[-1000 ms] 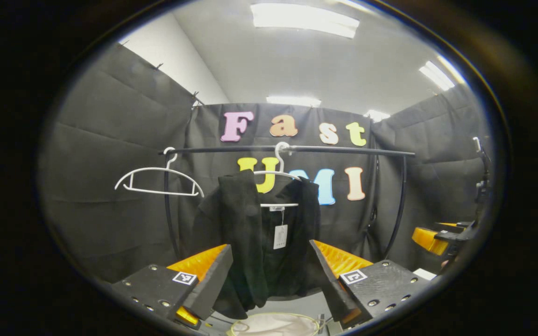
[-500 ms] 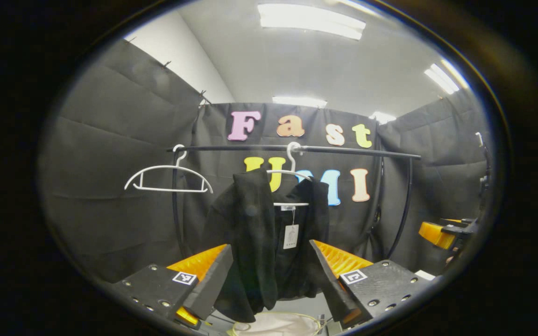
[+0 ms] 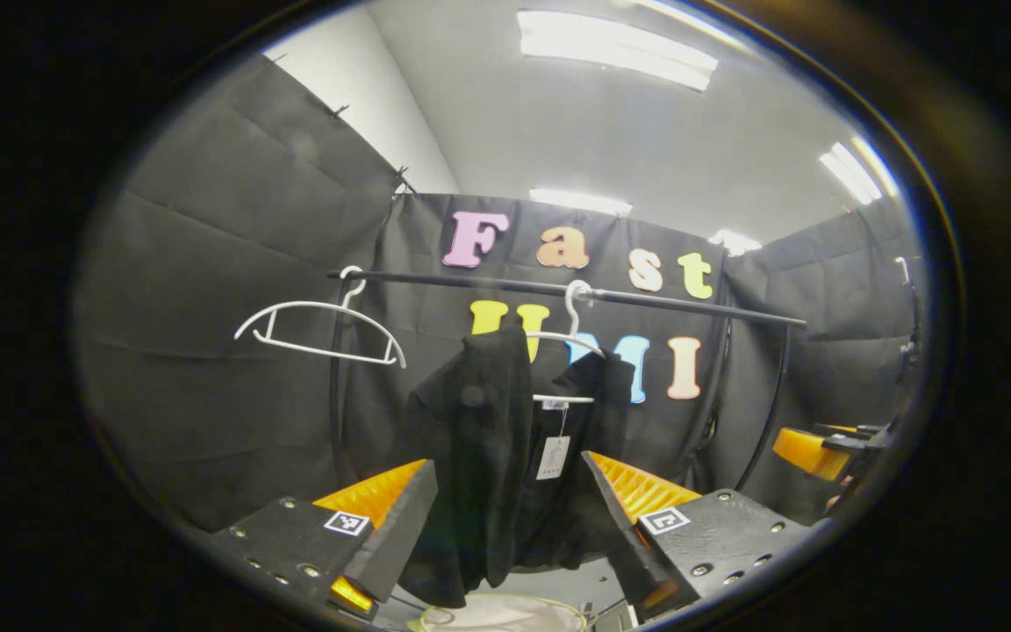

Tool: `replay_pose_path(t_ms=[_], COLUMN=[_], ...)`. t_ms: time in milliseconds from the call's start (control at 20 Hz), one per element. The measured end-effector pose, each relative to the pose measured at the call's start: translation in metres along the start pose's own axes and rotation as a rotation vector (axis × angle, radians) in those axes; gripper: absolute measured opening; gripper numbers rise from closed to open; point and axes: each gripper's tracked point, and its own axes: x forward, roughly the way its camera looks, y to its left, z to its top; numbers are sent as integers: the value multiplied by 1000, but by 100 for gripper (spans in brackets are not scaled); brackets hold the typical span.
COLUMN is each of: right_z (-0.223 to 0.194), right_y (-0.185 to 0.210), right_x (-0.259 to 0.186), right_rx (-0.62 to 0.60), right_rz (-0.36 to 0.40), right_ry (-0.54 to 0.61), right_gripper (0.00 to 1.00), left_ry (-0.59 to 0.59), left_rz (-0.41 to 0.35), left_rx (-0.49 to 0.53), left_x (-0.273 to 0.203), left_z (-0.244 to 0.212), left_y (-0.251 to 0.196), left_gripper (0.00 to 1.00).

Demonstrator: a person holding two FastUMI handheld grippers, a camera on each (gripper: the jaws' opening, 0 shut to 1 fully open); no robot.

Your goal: Grasp the clothes on the hanger with both hands and then place them into the laundry hamper below.

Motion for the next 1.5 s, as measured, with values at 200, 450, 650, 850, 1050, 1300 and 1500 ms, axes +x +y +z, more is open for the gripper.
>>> replay_pose_path(t_ms=[200,450,650,850,1050,1300,1500], right_z=[-7,-19,-26,-36,-46,-63,-70], right_y=[18,43,60,94,119,135,148], right_x=[34,105,163,199,224,258,275], right_rx=[-17,49,55,80,78,112,157], right_rz=[89,237,336,483,558,561,562], right_ry=[8,56,73,105,130,154,159], right_gripper=[92,93,97,93,97,97,97], left_ry=[2,41,65,64,66,99,68], left_rz=[56,146,230,329,422,519,587], left_rx=[-24,7,29,44,57,106,114], left_x=[31,81,121,150,165,195,207], left_z=[6,-8,-19,-21,-25,-42,-39], left_y=[-4,-13,-21,-20,-10,0,13], left_gripper=[94,94,94,94,95,96,94])
